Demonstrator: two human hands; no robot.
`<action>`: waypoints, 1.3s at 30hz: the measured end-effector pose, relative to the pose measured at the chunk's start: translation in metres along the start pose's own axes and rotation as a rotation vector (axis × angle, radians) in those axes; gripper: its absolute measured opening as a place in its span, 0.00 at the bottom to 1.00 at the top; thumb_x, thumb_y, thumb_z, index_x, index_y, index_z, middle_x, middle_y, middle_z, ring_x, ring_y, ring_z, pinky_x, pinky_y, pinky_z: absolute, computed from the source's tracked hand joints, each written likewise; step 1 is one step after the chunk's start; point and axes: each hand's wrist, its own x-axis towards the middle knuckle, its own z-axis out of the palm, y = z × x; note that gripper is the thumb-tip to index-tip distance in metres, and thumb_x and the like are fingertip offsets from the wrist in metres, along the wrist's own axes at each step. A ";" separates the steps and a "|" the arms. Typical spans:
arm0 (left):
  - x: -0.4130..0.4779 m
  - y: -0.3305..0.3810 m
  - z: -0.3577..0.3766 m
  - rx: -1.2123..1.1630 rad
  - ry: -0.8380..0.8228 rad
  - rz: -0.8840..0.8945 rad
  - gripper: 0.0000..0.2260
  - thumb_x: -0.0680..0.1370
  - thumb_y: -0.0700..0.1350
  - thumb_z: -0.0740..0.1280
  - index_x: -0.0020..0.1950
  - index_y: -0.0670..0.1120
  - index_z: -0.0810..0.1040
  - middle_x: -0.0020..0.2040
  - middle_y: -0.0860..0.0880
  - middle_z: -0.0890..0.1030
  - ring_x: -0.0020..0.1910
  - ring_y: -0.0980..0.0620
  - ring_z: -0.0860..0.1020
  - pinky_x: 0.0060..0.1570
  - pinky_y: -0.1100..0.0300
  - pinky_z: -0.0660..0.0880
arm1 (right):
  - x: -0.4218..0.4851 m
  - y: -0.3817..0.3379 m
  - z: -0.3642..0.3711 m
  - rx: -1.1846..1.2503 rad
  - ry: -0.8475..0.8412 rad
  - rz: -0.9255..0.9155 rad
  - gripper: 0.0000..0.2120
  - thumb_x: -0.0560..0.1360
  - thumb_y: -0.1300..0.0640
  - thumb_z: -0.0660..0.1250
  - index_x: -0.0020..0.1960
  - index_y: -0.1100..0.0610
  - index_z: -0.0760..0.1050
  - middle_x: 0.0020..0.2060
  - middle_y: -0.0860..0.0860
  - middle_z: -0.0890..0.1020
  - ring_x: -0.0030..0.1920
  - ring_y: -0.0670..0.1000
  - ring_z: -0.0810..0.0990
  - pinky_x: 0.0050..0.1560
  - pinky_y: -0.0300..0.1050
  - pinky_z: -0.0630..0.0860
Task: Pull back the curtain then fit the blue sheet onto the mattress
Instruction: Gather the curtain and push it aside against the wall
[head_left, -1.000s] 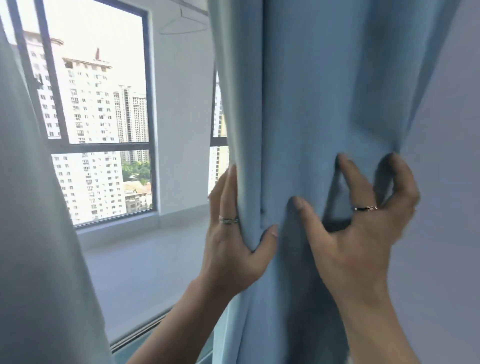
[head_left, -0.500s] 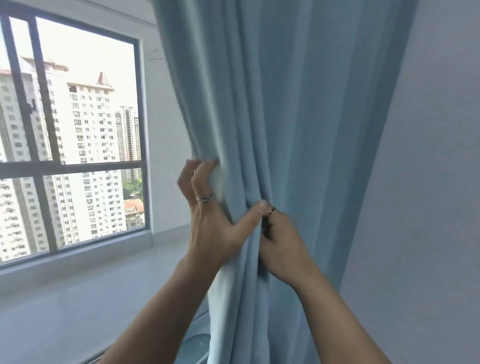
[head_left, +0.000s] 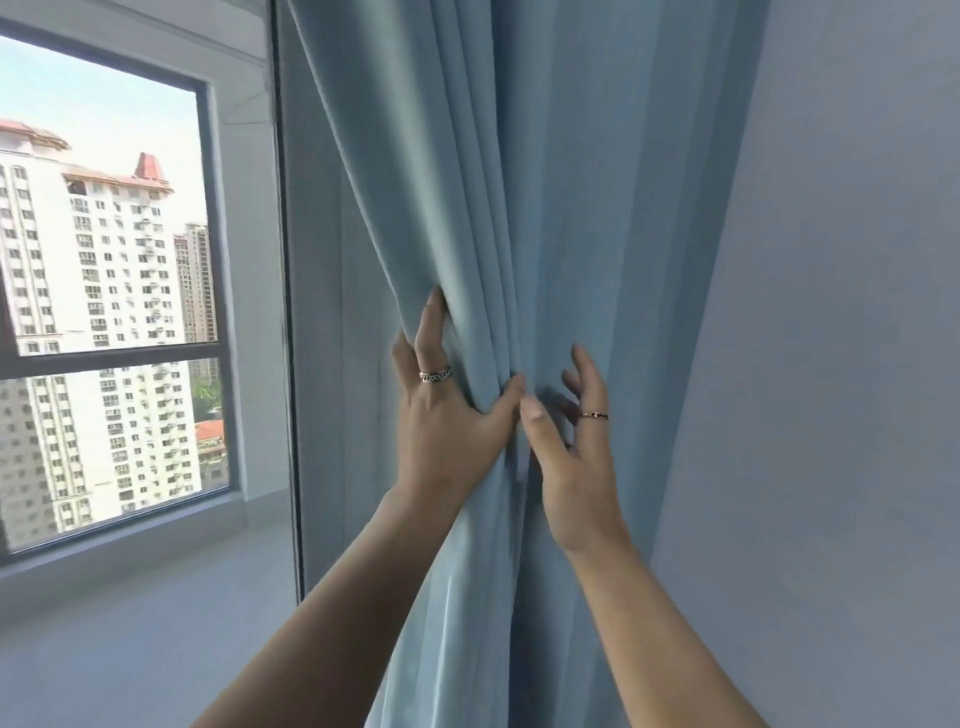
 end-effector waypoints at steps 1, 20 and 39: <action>0.003 -0.003 0.011 0.010 -0.015 -0.005 0.44 0.69 0.59 0.71 0.77 0.68 0.47 0.70 0.50 0.61 0.64 0.49 0.74 0.51 0.51 0.80 | 0.015 -0.003 -0.002 0.029 -0.029 0.007 0.35 0.71 0.33 0.68 0.74 0.33 0.59 0.70 0.37 0.68 0.71 0.37 0.67 0.73 0.49 0.68; 0.065 -0.050 0.198 -0.045 0.137 0.129 0.34 0.75 0.58 0.66 0.77 0.48 0.60 0.78 0.34 0.55 0.78 0.37 0.56 0.74 0.40 0.54 | 0.208 0.021 -0.073 -1.010 0.421 -0.404 0.22 0.75 0.35 0.64 0.48 0.53 0.82 0.48 0.48 0.82 0.55 0.55 0.78 0.54 0.56 0.74; 0.127 -0.081 0.408 -0.219 -0.100 0.045 0.38 0.73 0.63 0.65 0.78 0.66 0.49 0.66 0.58 0.63 0.67 0.55 0.68 0.59 0.61 0.66 | 0.355 0.121 -0.216 -0.443 0.060 -0.257 0.23 0.81 0.46 0.63 0.74 0.44 0.64 0.56 0.29 0.79 0.56 0.31 0.77 0.53 0.24 0.71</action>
